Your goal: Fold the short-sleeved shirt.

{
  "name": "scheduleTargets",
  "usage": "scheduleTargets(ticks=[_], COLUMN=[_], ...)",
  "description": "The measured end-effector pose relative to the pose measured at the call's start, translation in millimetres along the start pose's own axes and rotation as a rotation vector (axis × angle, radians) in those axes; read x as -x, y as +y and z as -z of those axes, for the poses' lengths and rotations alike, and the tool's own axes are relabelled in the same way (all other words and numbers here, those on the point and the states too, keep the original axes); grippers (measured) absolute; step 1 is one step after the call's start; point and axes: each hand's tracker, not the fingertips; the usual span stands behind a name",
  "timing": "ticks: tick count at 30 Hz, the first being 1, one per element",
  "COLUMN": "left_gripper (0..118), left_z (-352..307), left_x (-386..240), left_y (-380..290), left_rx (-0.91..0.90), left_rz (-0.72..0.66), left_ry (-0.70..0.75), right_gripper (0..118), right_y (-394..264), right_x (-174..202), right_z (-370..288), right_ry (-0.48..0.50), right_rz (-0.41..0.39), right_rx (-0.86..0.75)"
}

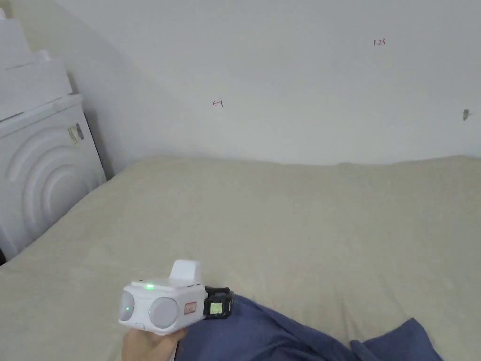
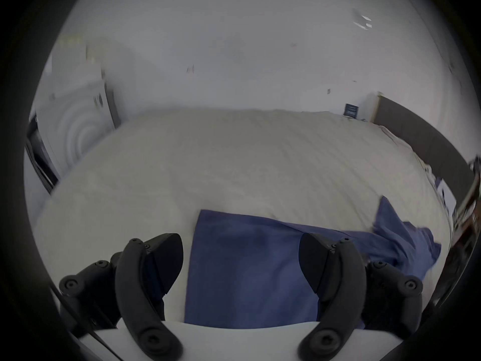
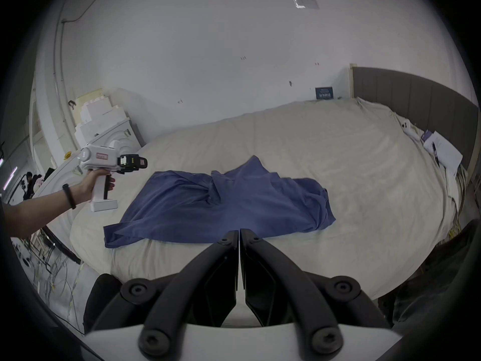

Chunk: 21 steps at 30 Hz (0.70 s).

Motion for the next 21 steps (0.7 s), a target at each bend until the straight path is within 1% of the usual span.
scheduleTargets(ticks=[1,3,5,6,8,10,11,13,15,17,19,20,21], left_gripper=[96,96,94,94,96,96,94,79,52,37,13,6,4], left_z=[15.2,45.3,68.4,77.5,87.9,83.4,82.5,74.8,72.0,72.4,72.2,74.0,76.5], left_x=[3.5,9.2,12.3,15.3,16.7,15.5,13.5,5.3,-1.1,-4.1,-9.6,-13.9,-17.8], left_y=[-0.2,-1.2,-6.0,-9.1,-17.7,-16.8,-14.8,-13.0,-12.5,-9.2,-7.9,-9.1,-8.9], left_rx=[0.015,0.033,0.067,0.084,0.099,0.079,0.085,0.092,0.094,0.108,0.115,0.125,0.147], left_rz=[-0.009,0.017,0.033,0.033,0.041,0.049,0.052,0.09,0.143,0.151,0.199,0.237,0.265], left_ry=[0.018,0.032,0.089,0.08,0.065,0.063,0.072,0.09,0.08,0.074,0.078,0.081,0.096], right_gripper=[1,1,1,1,1,1,1,1,1,1,2,2,2], right_y=[-0.7,-3.2,-4.1,-2.6,-3.3,-3.6,-4.0,-4.6,-5.1,-4.0,-4.9,-3.6,-1.9], right_x=[-2.6,-9.4,-16.2,-17.7,-21.6,-25.2,-26.6,-29.3,-30.5,-31.9,-34.4,-35.8,-37.9], right_z=[4.3,11.6,17.1,19.4,23.2,26.2,27.4,30.0,30.4,30.3,29.1,28.6,28.8], right_ry=[0.001,-0.008,-0.018,-0.028,-0.055,-0.066,-0.069,-0.058,-0.052,-0.049,-0.049,-0.053,-0.052], right_rz=[0.018,0.054,0.077,0.085,0.089,0.095,0.098,0.116,0.126,0.135,0.137,0.133,0.123], right_rx=[0.019,0.036,0.053,0.065,0.069,0.08,0.082,0.08,0.08,0.072,0.066,0.064,0.064])
